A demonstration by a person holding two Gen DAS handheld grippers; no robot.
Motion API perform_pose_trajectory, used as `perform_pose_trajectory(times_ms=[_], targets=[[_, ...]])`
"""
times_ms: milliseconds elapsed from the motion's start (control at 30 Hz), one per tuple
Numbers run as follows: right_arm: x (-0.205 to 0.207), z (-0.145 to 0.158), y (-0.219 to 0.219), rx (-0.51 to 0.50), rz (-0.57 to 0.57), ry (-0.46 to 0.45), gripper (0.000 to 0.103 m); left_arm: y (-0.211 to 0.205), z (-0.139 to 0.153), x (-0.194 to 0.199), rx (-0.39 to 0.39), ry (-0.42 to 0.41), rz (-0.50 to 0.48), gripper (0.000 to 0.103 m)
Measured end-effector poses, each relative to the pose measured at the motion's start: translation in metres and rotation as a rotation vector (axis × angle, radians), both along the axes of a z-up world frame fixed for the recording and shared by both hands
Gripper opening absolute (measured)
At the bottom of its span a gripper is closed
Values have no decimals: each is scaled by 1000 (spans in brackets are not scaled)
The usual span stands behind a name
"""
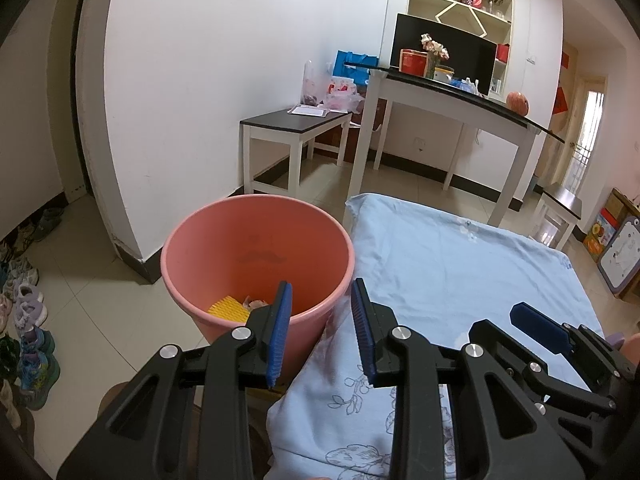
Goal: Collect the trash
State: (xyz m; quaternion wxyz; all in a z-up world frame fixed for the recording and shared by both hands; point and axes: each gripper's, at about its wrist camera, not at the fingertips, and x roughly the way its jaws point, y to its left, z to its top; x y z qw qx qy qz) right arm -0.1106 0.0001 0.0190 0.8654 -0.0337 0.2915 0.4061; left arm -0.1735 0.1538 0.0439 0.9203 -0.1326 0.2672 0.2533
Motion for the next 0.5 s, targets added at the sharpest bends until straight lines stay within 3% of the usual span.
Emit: perform_pose_trajectory(times_ms=[500], targets=[[1,-2,-1,0,0,2,54,-2,1,0,0,3,-2,31]])
